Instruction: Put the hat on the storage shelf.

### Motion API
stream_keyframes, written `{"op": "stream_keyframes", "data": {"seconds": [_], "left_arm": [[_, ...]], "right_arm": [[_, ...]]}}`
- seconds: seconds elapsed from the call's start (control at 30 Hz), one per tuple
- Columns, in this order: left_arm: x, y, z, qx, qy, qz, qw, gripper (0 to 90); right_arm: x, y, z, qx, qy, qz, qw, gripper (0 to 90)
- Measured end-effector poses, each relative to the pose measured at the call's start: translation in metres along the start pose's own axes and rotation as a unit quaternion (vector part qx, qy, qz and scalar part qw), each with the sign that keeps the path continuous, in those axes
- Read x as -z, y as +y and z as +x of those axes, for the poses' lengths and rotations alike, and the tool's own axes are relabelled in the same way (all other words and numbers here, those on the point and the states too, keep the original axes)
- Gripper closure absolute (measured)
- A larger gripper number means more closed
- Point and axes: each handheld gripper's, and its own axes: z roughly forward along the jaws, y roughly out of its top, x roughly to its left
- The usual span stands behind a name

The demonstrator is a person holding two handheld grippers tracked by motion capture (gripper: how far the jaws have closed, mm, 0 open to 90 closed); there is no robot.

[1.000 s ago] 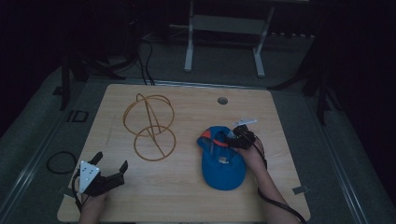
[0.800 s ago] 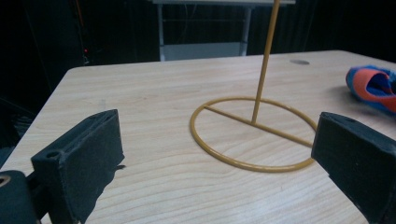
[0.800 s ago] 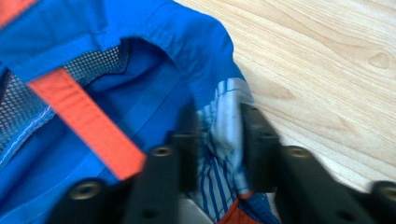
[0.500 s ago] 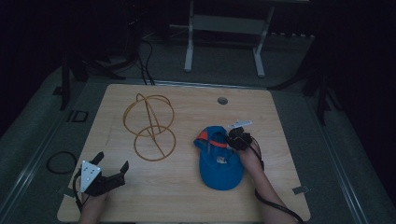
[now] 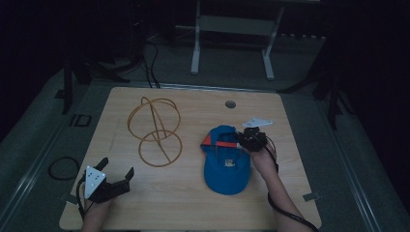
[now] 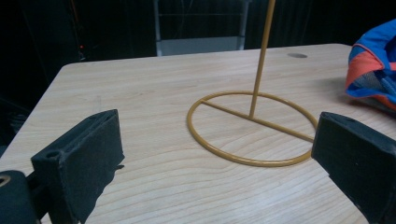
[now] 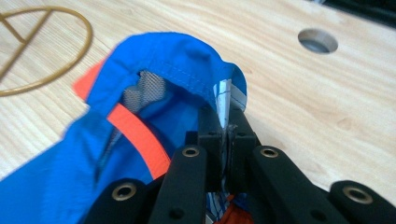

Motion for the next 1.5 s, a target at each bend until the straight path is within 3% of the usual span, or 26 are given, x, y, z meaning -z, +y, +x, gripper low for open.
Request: {"op": "stream_keyframes", "data": {"seconds": [0.13,0.27,0.4,0.53,0.63,0.7,0.77,0.9,1.03,1.2,1.27,1.3,1.5], "left_arm": [[0.000,0.001,0.001,0.006,0.005,0.005,1.0000,2.5],[-0.001,0.003,0.000,0.006,0.009,0.029,0.9995,2.5],[0.001,0.010,-0.003,0.017,-0.011,0.055,0.9983,4.0],[0.006,0.023,-0.006,0.010,-0.009,0.046,0.9988,6.4],[0.012,0.036,-0.004,0.023,-0.020,0.038,0.9988,6.4],[0.017,0.045,-0.006,0.030,-0.038,0.036,0.9982,6.4],[0.021,0.055,-0.011,0.022,-0.051,0.036,0.9978,6.5],[0.027,0.075,-0.025,0.019,-0.085,0.028,0.9958,6.4],[0.027,0.095,-0.039,0.005,-0.120,0.031,0.9923,6.5],[0.013,0.115,-0.058,-0.010,-0.137,0.033,0.9900,7.2],[0.013,0.115,-0.058,-0.010,-0.137,0.033,0.9900,7.2],[-0.001,0.127,-0.072,-0.020,-0.157,0.043,0.9865,7.2],[-0.019,0.146,-0.095,-0.047,-0.181,0.046,0.9812,7.2]], "right_arm": [[0.014,0.008,0.004,0.002,0.007,-0.021,0.9998,87.8],[0.030,0.016,0.008,0.007,0.013,-0.040,0.9991,87.7],[0.044,0.023,0.010,0.008,0.019,-0.058,0.9981,87.7],[0.061,0.031,0.012,0.012,0.022,-0.077,0.9967,87.7],[0.071,0.035,0.012,0.014,0.027,-0.087,0.9958,87.7],[0.077,0.037,0.012,0.015,0.027,-0.089,0.9956,87.7],[0.082,0.039,0.011,0.017,0.026,-0.093,0.9952,87.7],[0.092,0.042,0.009,0.016,0.028,-0.104,0.9941,87.7],[0.101,0.044,0.008,0.015,0.032,-0.112,0.9931,87.7],[0.112,0.047,0.012,0.022,0.030,-0.120,0.9920,87.7],[0.113,0.047,0.013,0.022,0.029,-0.121,0.9919,87.7],[0.117,0.047,0.015,0.023,0.033,-0.125,0.9913,87.7],[0.124,0.049,0.020,0.034,0.033,-0.128,0.9906,87.9]]}}
